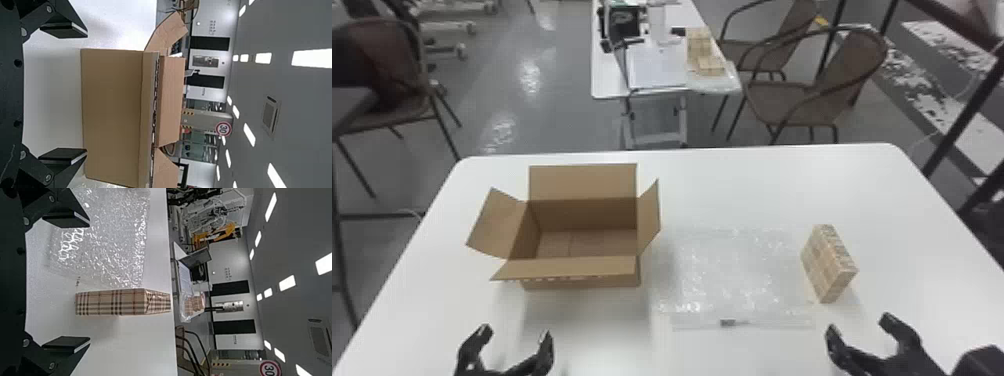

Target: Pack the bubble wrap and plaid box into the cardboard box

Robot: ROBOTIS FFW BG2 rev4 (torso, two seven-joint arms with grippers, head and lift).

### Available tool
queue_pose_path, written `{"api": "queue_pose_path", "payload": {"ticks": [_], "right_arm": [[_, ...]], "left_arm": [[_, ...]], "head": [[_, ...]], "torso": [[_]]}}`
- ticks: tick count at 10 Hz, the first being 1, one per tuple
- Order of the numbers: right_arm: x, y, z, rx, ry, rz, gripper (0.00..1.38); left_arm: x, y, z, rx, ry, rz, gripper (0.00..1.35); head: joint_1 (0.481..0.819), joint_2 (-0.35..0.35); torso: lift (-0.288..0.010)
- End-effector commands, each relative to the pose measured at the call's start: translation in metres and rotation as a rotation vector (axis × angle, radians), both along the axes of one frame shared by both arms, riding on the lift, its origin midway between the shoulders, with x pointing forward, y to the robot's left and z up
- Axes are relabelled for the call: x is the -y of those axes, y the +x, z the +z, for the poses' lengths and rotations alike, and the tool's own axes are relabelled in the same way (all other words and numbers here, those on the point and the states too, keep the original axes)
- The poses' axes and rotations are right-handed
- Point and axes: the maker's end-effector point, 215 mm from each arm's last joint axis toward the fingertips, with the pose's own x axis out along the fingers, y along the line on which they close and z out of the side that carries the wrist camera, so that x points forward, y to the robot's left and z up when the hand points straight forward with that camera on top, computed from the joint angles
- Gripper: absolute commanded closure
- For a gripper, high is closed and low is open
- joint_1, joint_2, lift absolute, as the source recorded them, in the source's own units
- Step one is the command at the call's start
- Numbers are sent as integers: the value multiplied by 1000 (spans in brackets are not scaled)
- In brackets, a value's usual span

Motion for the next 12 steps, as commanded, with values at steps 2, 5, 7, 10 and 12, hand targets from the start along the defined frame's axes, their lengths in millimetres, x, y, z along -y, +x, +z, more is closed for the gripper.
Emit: {"api": "queue_pose_path", "payload": {"ticks": [2, 5, 7, 10, 12], "right_arm": [[0, 1, 0, 0, 2, -1, 233], [1, 1, 0, 1, 4, -5, 233], [1, 1, -1, -2, 6, -7, 234], [4, 15, -2, 5, 6, -23, 233], [5, 26, -2, 11, 1, -25, 233]], "left_arm": [[2, 0, -1, -2, -9, 1, 229], [2, 0, -1, 0, -13, 2, 229], [2, 0, -2, -1, -15, 2, 231], [3, 0, -3, -4, -21, 2, 229], [6, 1, -3, -2, -32, -1, 229]], "head": [[695, 28], [695, 27], [695, 25], [695, 22], [695, 17]], "torso": [[-89], [-89], [-89], [-89], [-89]]}}
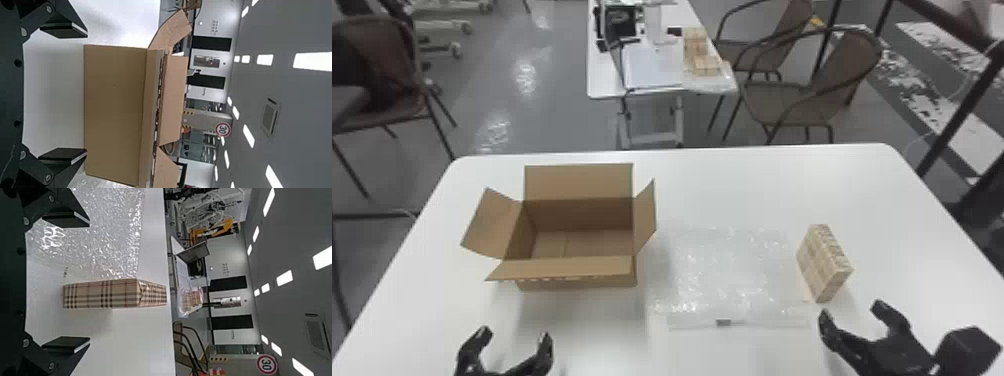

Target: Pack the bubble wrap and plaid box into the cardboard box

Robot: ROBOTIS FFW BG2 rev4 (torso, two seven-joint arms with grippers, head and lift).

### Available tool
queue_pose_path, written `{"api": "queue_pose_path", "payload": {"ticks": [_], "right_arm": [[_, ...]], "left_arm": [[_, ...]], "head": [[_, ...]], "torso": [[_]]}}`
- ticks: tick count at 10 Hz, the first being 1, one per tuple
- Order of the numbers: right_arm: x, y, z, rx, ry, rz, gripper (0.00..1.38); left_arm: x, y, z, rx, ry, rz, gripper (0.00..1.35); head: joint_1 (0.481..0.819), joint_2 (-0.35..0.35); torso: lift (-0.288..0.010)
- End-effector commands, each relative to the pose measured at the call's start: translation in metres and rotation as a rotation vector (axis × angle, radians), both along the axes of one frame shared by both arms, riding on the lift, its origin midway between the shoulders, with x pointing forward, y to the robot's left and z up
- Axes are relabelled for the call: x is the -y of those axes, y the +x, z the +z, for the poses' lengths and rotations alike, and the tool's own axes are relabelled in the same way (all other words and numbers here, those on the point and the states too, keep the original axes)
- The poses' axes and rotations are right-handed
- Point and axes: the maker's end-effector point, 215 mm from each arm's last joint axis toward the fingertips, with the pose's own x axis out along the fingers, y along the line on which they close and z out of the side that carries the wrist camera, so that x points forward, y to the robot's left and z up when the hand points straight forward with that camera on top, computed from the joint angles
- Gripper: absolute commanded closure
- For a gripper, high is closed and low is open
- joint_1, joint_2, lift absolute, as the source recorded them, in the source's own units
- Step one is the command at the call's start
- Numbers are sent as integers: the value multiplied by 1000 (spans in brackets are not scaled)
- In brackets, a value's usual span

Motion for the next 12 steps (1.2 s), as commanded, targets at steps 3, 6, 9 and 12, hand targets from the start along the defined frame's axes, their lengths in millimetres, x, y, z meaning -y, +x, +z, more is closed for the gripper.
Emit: {"api": "queue_pose_path", "payload": {"ticks": [3, 6, 9, 12], "right_arm": [[0, -1, -5, -9, 0, 0, 233], [0, -1, -5, -10, 3, -1, 234], [0, -3, -7, -15, 6, -2, 234], [-1, -2, -8, -19, 13, -3, 234]], "left_arm": [[-5, 16, 12, 31, 1, 9, 229], [-45, 44, 46, 85, -10, 25, 231], [-90, 49, 68, 35, 33, 71, 231], [-120, 84, 96, 27, -17, 72, 231]], "head": [[695, 12], [695, 40], [695, 97], [695, 149]], "torso": [[-89], [-89], [-89], [-89]]}}
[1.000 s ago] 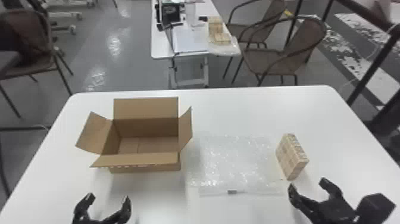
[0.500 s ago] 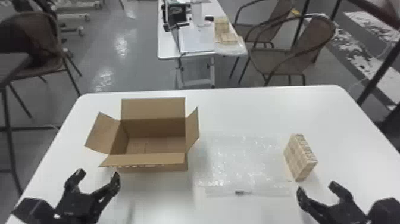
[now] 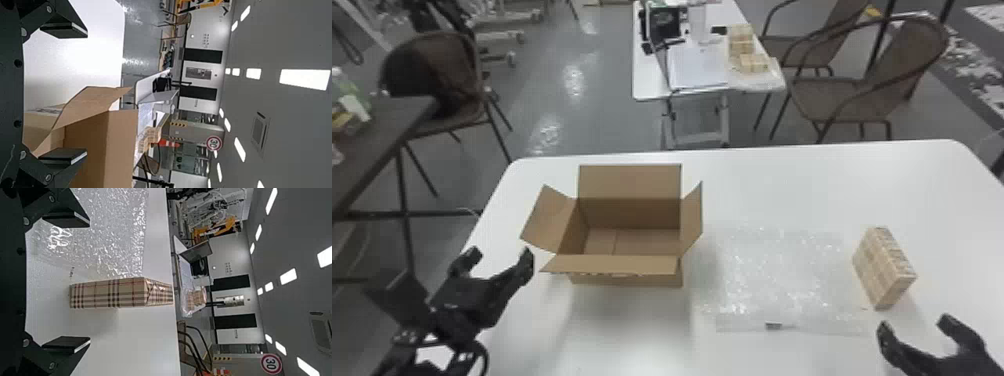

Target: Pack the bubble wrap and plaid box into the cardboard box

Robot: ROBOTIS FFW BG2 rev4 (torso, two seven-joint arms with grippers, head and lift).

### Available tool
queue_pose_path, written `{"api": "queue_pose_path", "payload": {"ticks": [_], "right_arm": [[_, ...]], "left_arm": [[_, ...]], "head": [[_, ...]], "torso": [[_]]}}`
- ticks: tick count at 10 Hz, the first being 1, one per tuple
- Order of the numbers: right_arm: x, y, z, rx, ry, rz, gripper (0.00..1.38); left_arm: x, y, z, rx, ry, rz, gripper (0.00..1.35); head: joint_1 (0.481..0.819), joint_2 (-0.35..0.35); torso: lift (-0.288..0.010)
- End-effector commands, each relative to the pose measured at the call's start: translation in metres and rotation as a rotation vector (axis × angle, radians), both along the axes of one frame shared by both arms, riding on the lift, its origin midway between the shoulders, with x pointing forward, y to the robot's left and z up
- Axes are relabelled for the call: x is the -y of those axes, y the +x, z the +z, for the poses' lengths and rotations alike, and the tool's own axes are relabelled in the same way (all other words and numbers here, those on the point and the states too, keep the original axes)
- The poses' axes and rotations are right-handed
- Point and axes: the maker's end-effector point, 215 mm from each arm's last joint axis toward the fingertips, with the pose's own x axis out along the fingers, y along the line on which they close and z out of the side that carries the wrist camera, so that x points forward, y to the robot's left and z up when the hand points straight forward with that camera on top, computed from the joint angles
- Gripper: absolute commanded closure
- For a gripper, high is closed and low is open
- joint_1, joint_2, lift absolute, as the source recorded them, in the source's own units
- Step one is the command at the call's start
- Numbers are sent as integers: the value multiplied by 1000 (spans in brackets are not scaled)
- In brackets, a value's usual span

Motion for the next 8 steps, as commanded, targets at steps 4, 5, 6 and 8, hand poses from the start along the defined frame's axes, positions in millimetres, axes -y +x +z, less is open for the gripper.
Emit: {"api": "queue_pose_path", "payload": {"ticks": [4, 5, 6, 8], "right_arm": [[-8, 5, -3, -7, 13, 12, 234], [-8, 6, -2, -5, 14, 12, 234], [-8, 8, -2, -4, 14, 12, 234], [-11, 8, -4, -9, 19, 15, 234]], "left_arm": [[-2, 38, -21, -132, -151, -36, 233], [7, 47, -26, -136, -209, -61, 251], [10, 55, -29, -133, -232, -75, 263], [10, 70, -27, -125, -246, -106, 263]], "head": [[695, 171], [695, 169], [695, 160], [695, 147]], "torso": [[-89], [-89], [-89], [-89]]}}
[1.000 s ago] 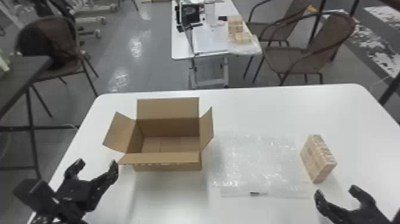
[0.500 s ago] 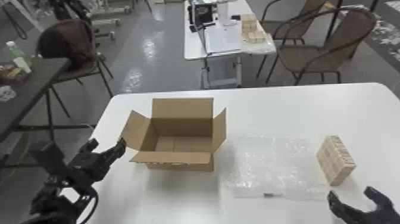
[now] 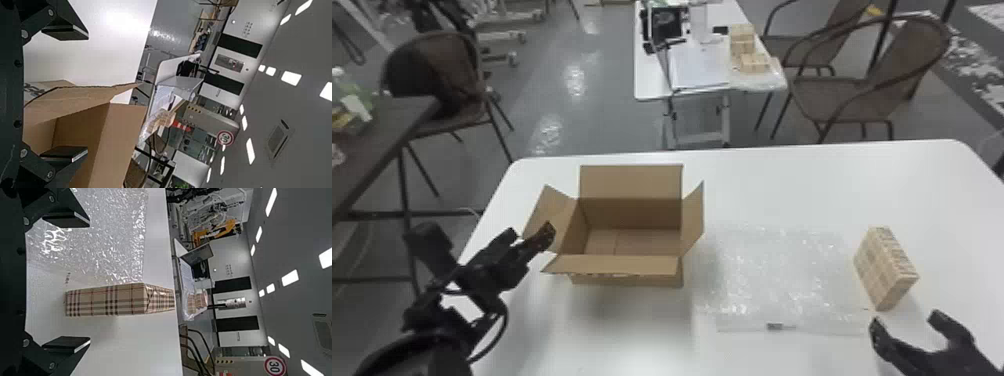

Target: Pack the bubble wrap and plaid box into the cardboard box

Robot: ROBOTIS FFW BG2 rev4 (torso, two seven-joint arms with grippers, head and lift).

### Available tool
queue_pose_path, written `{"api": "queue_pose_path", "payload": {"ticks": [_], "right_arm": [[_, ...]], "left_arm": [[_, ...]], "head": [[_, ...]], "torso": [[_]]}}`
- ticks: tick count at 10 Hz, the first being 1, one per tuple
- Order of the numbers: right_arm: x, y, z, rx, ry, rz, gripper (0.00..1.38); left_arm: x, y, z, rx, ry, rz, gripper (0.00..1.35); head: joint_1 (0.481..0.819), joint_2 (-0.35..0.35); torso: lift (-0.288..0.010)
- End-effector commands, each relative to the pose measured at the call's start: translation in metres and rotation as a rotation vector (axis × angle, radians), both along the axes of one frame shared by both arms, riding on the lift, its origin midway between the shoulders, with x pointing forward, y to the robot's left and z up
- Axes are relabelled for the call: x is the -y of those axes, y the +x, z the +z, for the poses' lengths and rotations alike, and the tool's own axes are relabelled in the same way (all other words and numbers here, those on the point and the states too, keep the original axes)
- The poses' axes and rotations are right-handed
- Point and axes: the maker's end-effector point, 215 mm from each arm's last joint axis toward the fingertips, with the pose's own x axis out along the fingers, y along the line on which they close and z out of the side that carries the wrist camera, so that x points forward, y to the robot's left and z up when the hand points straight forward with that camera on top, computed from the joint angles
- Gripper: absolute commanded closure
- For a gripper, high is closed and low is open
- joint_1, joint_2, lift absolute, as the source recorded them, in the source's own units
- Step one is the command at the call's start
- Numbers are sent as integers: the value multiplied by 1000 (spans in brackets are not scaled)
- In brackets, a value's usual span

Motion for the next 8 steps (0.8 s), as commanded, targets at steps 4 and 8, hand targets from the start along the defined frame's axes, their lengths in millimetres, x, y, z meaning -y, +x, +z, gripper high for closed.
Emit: {"api": "queue_pose_path", "payload": {"ticks": [4, 8], "right_arm": [[-4, 4, -1, -1, 11, 3, 234], [-3, 4, 0, 0, 14, 2, 234]], "left_arm": [[-11, 24, -2, 22, 14, 15, 444], [-16, 30, 2, 72, 57, 37, 1210]], "head": [[695, 153], [695, 159]], "torso": [[-89], [-89]]}}
